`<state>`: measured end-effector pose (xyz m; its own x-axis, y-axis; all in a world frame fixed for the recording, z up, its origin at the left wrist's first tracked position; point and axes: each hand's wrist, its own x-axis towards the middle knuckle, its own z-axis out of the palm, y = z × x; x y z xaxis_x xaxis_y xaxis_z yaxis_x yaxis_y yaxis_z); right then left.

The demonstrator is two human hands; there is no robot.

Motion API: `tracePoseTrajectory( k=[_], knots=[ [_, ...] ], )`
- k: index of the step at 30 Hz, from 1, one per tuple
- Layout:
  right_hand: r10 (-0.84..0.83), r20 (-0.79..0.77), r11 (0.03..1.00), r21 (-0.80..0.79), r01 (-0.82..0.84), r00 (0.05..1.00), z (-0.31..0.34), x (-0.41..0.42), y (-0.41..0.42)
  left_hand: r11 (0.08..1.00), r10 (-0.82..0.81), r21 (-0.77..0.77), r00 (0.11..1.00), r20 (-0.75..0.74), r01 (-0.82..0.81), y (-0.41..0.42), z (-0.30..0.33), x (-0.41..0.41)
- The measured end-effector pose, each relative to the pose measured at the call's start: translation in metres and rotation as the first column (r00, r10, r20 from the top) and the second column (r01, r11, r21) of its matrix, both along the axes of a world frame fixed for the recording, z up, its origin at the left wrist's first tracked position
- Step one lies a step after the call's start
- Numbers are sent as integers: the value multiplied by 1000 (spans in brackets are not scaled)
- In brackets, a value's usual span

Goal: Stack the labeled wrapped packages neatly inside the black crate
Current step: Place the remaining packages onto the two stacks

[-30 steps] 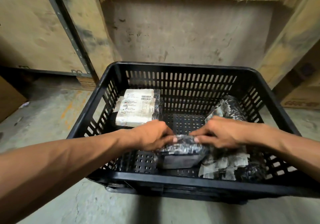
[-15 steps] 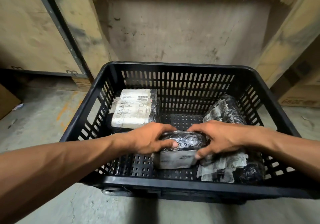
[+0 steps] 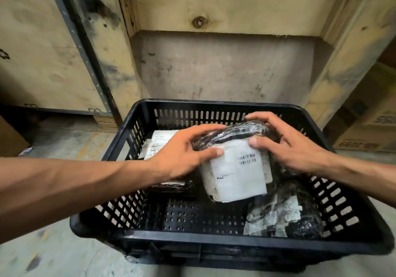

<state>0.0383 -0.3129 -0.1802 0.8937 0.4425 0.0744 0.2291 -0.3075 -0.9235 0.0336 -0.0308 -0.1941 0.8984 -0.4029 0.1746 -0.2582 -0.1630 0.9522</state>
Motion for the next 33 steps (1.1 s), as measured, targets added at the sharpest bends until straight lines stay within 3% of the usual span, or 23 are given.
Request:
tracePoseTrajectory(
  k=[3, 6, 9, 14, 18, 21, 24, 27, 30, 33],
  knots=[
    [-163, 62, 978, 145, 153, 985, -3, -6, 7, 998, 49, -46, 998, 38, -47, -3, 7, 6],
    [-293, 93, 942, 199, 270, 952, -12, -11, 17, 995, 80, 48, 995, 51, -83, -1, 7, 2],
    [-343, 107, 924, 219, 314, 933, -18, -13, 25, 989, 147, -37, 989, 9, -147, -6, -3, -11],
    [-332, 73, 927, 211, 311, 940, -28, -26, 37, 967, 140, -185, 974, -179, -174, -5, -13, -19],
    [-204, -9, 956, 211, 202, 979, -31, -32, 34, 951, 146, -233, 959, -241, -204, 2, -10, -14],
    [-91, -21, 989, 112, 92, 996, -33, -31, 34, 902, 213, -314, 937, -277, -298, 5, -5, -11],
    [-66, -21, 992, 106, 68, 998, -34, -29, 40, 873, 268, -333, 921, -281, -356, 3, -2, -12],
    [-100, -54, 971, 214, 109, 994, -40, -29, 46, 901, 247, -293, 933, -263, -321, 1, -8, -16],
    [-159, -86, 937, 301, 178, 984, -43, -28, 46, 971, 157, -145, 964, -215, -190, -2, -15, -19],
    [-198, -92, 930, 298, 217, 976, -42, -25, 41, 992, 65, -89, 976, -210, -85, -8, -18, -16]
  ],
)
